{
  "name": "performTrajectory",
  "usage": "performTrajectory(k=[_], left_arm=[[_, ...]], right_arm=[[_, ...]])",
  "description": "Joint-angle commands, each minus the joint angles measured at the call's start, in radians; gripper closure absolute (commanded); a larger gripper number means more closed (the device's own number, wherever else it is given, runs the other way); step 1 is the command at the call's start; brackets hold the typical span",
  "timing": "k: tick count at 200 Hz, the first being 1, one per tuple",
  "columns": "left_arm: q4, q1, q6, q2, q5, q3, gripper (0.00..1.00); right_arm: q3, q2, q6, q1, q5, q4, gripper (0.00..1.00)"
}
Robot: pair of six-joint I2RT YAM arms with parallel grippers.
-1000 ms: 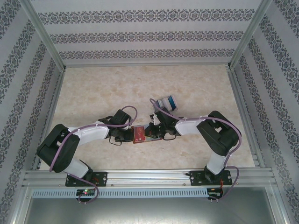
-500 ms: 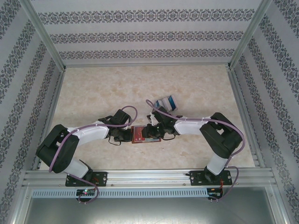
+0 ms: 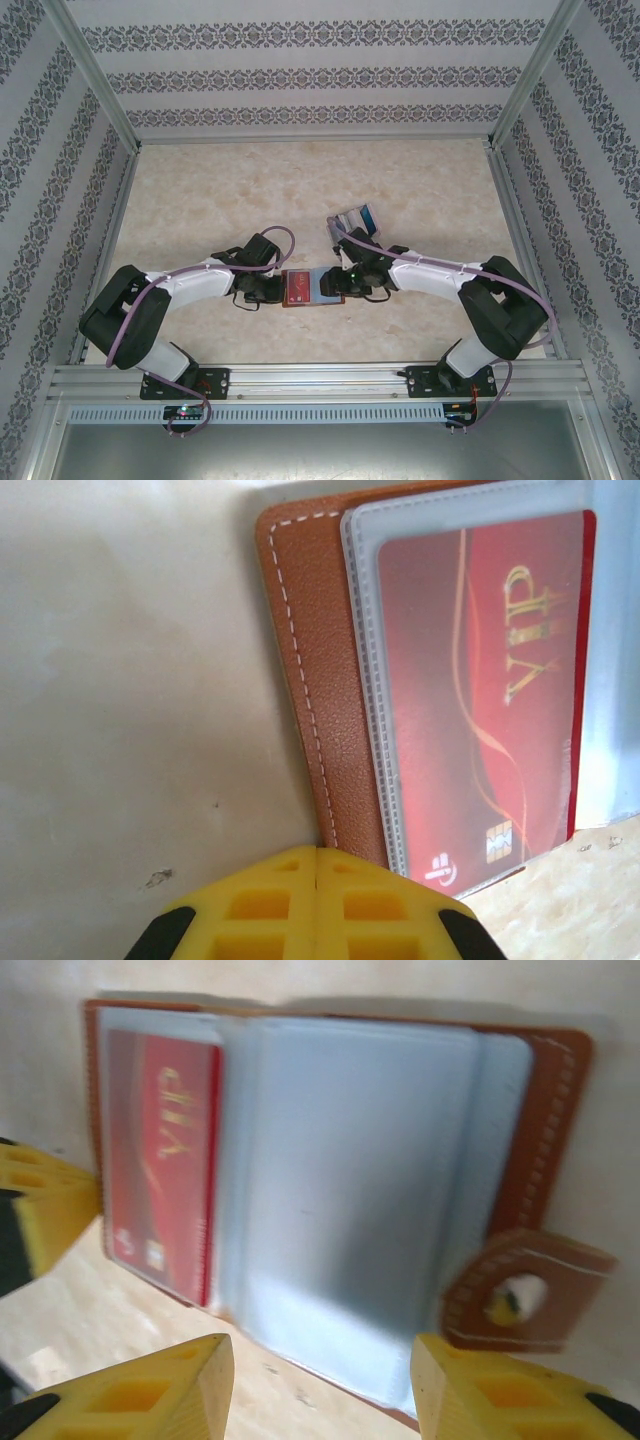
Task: Put the credit cards into the card holder
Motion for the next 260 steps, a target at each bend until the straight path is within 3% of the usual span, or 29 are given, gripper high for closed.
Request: performTrajectory(k=[1,49,80,139,157,169,187,260], left_arm=[[-0.018,-0.008,-0.006,0.031,0.002,0.018,1.0],[0.005,-0.008,-0.016,0.027,0.011,0.003,1.0],[-0.008,-0.008,-0.009,0.03,0.009,0.006,1.0],[0.004,-0.008,-0.013,0.032,0.011,0.004,1.0],[0.003,-0.008,-0.009,0.037,0.012,0.01,1.0],[-0.017,-0.008,-0.007,0.039,0.006,0.022,1.0],[0.012,-0.008,-0.02,0.028,0.01,0.006,1.0],[0.011,-0.008,-0.026,0.047,0.022,0.012,1.0]], right_arm=[[-0.007,0.028,0.001,0.007,0.039,-0.018,0.51],[0.036,0.099,-0.002,0.039,0.012,0.005,0.66],[0.063,0.088,-0.024,0.048,0.034,-0.032,0.7],[0.073,0.04,-0.048,0.048,0.05,-0.074,0.64],[0.069,0.005,-0.049,0.048,0.12,-0.125,0.57],[0.056,-0.027,-0.026,0.045,0.189,-0.148,0.56],[0.035,-0.05,-0.011,0.037,0.194,-0.136,0.56],[0.117,0.071,-0.013,0.088,0.169,-0.098,0.56]])
